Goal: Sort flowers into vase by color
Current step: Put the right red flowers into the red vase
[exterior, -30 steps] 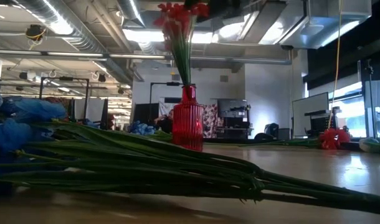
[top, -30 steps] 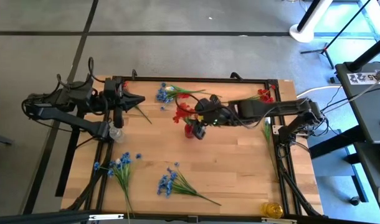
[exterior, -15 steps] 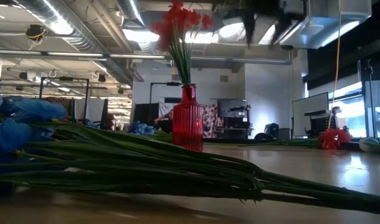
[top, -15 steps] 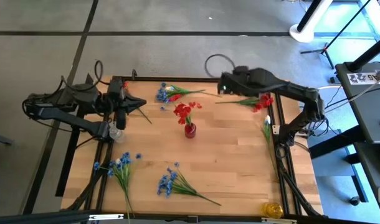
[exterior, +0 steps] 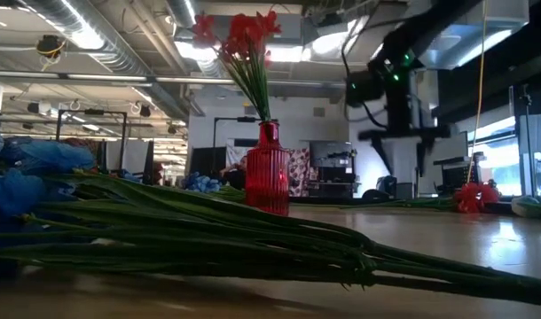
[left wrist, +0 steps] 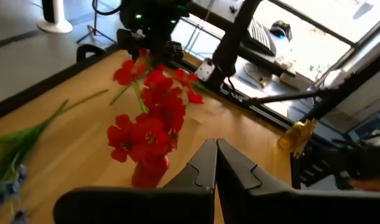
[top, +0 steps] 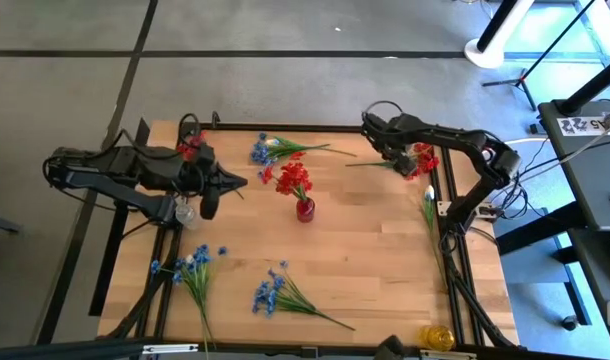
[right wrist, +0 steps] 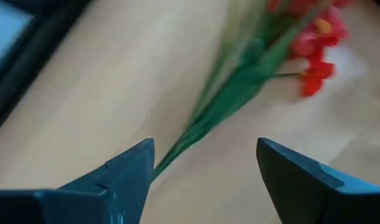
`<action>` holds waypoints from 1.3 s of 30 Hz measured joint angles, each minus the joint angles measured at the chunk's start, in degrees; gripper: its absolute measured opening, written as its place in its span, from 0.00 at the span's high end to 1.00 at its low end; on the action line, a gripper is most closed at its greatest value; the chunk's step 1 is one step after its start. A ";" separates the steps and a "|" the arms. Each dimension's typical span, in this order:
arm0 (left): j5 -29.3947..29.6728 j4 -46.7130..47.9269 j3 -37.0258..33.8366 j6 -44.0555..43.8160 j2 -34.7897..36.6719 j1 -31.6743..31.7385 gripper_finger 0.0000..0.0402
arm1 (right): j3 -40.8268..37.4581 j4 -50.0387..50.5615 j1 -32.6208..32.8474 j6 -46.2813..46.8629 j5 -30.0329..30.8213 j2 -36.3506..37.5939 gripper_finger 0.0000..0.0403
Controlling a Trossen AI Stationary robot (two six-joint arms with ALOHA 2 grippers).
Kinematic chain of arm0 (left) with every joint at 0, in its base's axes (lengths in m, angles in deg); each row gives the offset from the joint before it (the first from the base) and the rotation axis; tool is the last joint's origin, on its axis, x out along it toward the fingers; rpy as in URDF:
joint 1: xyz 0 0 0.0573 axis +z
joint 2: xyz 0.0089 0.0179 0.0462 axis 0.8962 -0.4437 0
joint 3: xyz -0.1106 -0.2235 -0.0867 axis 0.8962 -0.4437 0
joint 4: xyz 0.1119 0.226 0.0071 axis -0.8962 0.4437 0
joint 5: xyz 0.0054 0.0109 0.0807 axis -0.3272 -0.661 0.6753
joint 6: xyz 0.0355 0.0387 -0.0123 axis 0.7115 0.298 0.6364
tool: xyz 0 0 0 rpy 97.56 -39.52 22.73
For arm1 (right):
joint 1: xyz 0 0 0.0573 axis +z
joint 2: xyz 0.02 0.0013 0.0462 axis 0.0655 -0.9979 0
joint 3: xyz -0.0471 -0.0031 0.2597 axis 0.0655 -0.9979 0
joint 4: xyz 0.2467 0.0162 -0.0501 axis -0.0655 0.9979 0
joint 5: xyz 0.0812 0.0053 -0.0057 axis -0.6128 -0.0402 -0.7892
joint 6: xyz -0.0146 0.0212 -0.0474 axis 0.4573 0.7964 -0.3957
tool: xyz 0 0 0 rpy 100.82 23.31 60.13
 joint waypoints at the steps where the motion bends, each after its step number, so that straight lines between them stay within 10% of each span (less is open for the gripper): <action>1: 0.10 0.01 0.00 -0.04 -0.26 -0.27 1.00 | -1.23 -0.31 -0.40 1.69 -0.11 0.00 0.30; 19: 9.56 3.00 -0.04 1.43 0.70 -0.41 1.00 | -7.06 -11.01 -5.42 5.83 4.50 -8.30 0.32; 32: 9.09 5.67 -0.04 1.43 0.94 -0.41 1.00 | -6.37 -10.06 -0.31 3.96 8.67 -7.24 0.94; 39: 9.00 7.85 -0.04 -0.47 0.88 -1.00 1.00 | -6.31 -10.43 11.12 0.49 17.88 0.81 0.90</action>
